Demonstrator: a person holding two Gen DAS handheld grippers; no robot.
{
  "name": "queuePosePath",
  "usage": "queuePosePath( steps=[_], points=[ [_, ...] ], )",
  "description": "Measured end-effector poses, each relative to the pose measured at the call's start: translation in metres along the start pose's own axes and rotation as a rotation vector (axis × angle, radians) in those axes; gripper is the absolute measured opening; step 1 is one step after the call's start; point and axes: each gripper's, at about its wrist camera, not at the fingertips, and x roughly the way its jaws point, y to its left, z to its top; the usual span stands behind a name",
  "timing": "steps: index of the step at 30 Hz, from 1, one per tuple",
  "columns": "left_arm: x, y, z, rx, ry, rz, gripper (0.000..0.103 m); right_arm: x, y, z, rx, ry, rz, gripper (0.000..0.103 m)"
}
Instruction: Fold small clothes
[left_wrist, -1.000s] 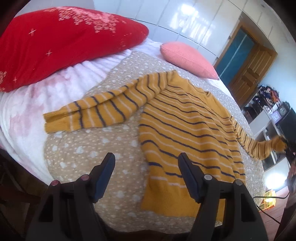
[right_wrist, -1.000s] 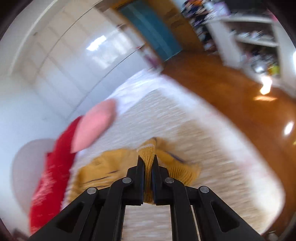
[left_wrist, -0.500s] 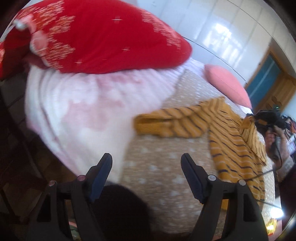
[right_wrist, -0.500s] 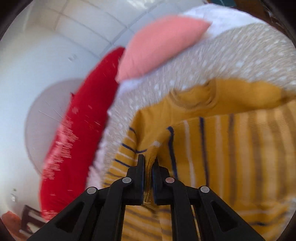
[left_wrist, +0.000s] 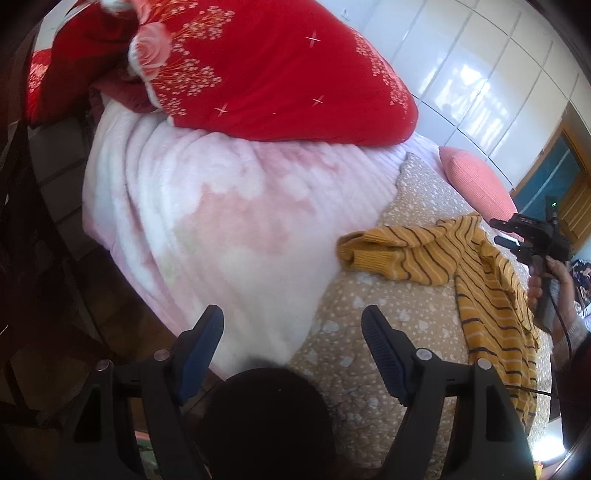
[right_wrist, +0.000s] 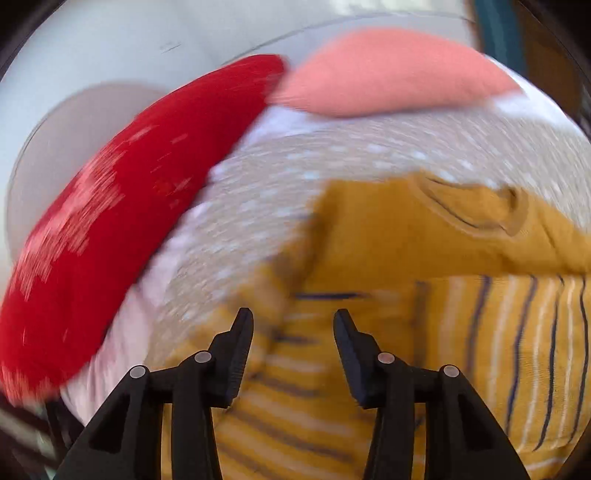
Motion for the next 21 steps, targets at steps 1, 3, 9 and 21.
queuePosePath(
  steps=[1,3,9,21],
  points=[
    [-0.001,0.001,0.000,-0.001,-0.002,0.004,0.077,-0.002,0.019,-0.008,-0.057,0.018,0.024,0.050],
    [-0.002,0.006,0.000,-0.004,-0.010,0.022,0.077,-0.004,0.065,-0.032,-0.188,0.068,0.095,0.051],
    [-0.007,0.022,0.000,-0.040,-0.020,0.041,0.077,0.009,0.192,-0.120,-0.590,0.204,0.229,0.053],
    [-0.023,0.022,-0.006,-0.049,-0.038,0.073,0.078,0.082,0.279,-0.171,-0.796,0.157,0.054,0.008]
  ],
)
